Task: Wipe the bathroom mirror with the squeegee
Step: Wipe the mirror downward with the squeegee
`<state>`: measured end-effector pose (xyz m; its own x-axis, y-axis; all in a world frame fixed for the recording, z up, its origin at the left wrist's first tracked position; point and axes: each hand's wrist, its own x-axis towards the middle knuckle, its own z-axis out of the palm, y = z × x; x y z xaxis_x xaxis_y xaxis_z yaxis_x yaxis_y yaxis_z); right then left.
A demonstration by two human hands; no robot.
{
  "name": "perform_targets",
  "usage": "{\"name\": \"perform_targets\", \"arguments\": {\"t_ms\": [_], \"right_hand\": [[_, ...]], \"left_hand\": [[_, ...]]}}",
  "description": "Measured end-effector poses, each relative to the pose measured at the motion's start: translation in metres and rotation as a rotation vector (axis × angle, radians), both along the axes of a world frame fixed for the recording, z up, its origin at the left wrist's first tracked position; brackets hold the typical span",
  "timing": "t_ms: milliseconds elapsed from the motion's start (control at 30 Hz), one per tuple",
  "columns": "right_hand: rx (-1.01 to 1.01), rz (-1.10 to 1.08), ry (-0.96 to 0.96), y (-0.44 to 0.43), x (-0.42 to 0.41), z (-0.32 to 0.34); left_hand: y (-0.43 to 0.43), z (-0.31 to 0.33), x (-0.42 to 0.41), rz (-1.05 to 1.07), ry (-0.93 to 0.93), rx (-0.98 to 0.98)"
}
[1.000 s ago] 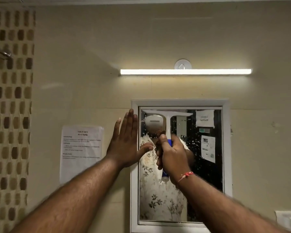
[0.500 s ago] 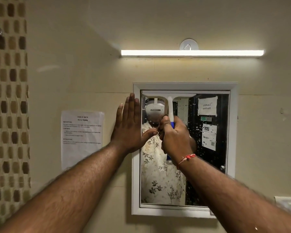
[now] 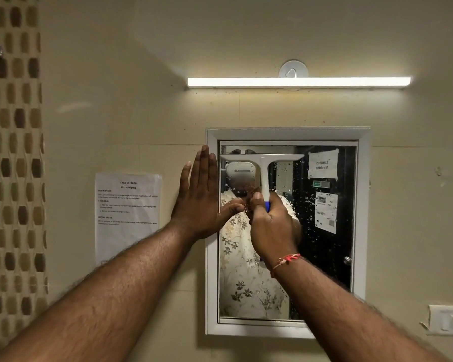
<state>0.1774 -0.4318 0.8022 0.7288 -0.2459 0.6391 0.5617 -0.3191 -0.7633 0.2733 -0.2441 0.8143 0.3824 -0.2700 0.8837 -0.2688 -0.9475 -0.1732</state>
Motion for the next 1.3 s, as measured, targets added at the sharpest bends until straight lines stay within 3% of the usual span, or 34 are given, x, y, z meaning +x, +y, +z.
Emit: {"name": "perform_targets", "arguments": {"t_ms": [333,1300], "right_hand": [[0.054,0.015,0.011,0.003,0.001,-0.019],[0.038,0.043,0.047,0.005,-0.005,-0.124]], "left_hand": [[0.002,0.0,-0.003,-0.129,0.002,-0.079],[-0.006,-0.006,0.007,-0.093,-0.03,-0.101]]}}
